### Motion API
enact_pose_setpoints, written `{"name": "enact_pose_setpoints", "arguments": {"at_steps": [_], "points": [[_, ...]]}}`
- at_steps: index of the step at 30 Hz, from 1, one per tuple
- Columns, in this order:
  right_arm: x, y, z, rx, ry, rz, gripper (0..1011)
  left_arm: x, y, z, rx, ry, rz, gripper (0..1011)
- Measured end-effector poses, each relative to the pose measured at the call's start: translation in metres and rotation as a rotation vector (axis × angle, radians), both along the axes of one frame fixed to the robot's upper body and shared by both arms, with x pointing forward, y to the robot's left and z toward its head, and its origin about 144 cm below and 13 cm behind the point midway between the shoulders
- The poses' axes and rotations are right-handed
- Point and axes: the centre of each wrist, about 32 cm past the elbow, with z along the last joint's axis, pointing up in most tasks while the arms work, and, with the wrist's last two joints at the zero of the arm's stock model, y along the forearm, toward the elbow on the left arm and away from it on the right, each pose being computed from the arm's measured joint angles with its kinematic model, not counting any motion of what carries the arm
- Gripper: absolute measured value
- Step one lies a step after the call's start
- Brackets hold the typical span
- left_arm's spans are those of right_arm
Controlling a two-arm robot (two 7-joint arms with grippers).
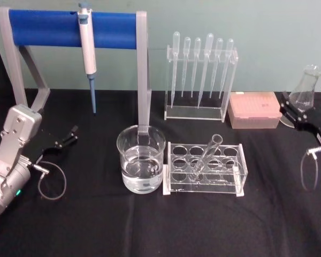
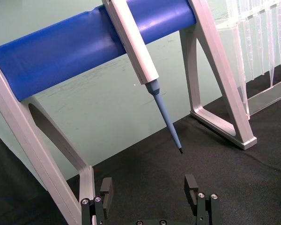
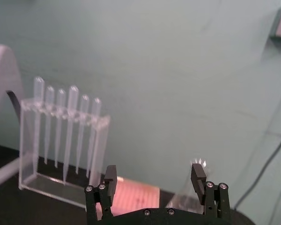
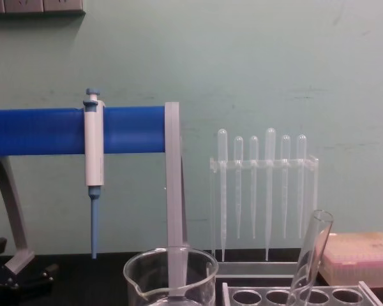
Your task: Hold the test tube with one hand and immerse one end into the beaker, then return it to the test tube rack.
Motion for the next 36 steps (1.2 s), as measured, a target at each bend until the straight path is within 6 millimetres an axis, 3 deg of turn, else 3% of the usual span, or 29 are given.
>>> {"name": "enact_pose_setpoints", "arguments": {"at_steps": [16, 36], "points": [[-0.001, -0.002, -0.021, 0.048, 0.138, -0.034, 1004, 0.0, 0.0, 0.0, 0.0, 0.0, 0.0, 1000], [0.0, -0.003, -0.022, 0.05, 0.142, -0.021, 1004, 0.0, 0.0, 0.0, 0.0, 0.0, 0.0, 1000]]}}
